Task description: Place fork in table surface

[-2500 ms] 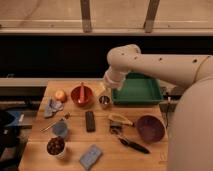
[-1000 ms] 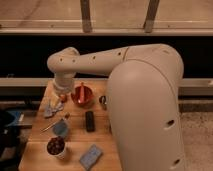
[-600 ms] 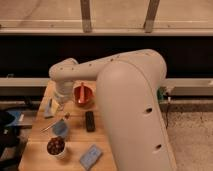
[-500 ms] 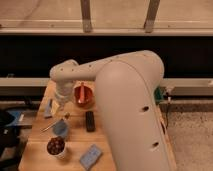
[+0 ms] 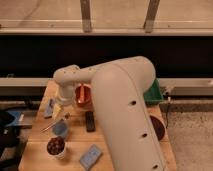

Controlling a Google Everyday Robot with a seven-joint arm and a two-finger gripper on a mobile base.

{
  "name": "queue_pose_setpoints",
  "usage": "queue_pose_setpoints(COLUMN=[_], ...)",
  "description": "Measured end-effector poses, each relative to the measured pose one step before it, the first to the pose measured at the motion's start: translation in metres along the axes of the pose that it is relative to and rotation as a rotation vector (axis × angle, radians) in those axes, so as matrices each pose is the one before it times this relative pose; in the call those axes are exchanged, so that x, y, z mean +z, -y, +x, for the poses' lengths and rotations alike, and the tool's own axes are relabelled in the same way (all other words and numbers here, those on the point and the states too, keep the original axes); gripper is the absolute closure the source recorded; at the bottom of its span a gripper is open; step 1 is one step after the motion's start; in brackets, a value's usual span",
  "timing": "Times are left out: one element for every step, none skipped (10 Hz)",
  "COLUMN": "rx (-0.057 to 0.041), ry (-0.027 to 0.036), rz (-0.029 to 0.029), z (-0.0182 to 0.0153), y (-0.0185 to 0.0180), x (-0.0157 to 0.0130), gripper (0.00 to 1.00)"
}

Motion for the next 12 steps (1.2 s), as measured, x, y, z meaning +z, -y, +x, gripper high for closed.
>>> queue_pose_setpoints(rx=[0.00519, 0.00311, 0.00203, 0.00045, -0.00192, -0.00003, 0.00099, -0.00241, -0.00650, 0.00126, 0.00492, 0.00229], ry=[-0.00687, -0.00686, -0.00775, -0.01139, -0.00911, -0.00583, -0.00208, -0.00844, -0.00672, -0.00295, -0.00116, -0.00066], rz=[-0.01195, -0.01319, -0.01220, -0.00989, -0.00845, -0.00615, -0.00082, 0.00383, 0.00270, -0.00066, -0.00249, -0.00317], z=[-0.00075, -0.00097, -0.00135, -0.00089, -0.00203, -0.00128, -0.00158, -0.00214, -0.00249, -0.00001, 0.00097, 0.00012], y=[0.00193, 0.00221, 0.00104, 0.00076, -0.00063, 0.00040, 0.00119, -0.00044, -0.00297, 0.00049, 0.00191, 0.00040], x=[0.00577, 0.00580, 0.00622, 0.00731, 0.00608, 0.00358, 0.00039, 0.00169, 0.00236, 0.00185, 0.00135, 0.00140], gripper=[0.20, 0.20, 0.20, 0.20, 0.20, 0.20, 0.20, 0.20, 0.20, 0.24, 0.33, 0.43])
